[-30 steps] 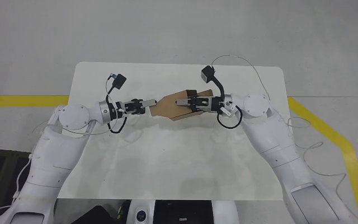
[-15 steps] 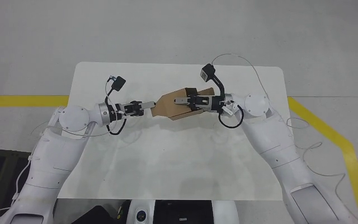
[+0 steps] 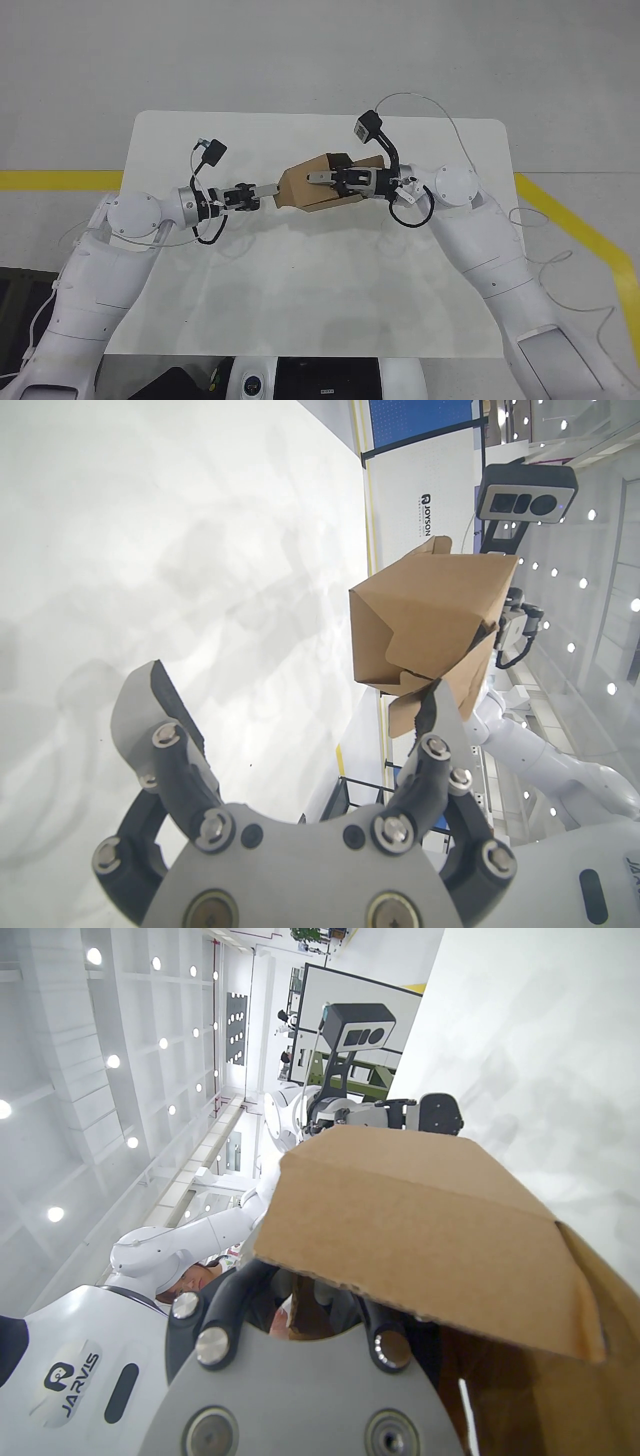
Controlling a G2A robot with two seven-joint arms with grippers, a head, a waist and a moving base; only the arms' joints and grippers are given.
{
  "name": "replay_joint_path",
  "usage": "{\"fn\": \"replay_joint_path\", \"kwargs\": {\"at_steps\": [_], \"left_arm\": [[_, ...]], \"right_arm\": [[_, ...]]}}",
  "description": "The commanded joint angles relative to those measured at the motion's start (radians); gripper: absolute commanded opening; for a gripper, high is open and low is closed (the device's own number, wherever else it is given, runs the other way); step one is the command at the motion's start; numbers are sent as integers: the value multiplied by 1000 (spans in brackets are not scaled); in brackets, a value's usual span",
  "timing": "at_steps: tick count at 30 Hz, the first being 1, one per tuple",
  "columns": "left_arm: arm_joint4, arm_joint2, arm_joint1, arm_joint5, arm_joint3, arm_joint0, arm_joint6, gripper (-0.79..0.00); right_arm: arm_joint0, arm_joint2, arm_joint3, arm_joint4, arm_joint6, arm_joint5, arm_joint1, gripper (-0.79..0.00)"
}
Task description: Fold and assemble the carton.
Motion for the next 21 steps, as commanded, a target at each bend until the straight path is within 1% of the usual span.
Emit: {"fn": "replay_joint_path", "kwargs": {"at_steps": [1, 6, 14, 21], "left_arm": [[-2, 1, 0, 1, 0, -1, 2, 0], [-27, 5, -2, 1, 5, -7, 0, 0], [-51, -15, -1, 7, 24, -20, 6, 0], [-60, -12, -1, 10, 29, -21, 5, 0]], "right_arm": [[3, -1, 4, 4, 1, -3, -1, -785], [5, -4, 7, 30, 7, -11, -5, -785], [4, -7, 15, 25, 17, -9, -6, -785], [3, -11, 9, 30, 21, -11, -8, -785]]}}
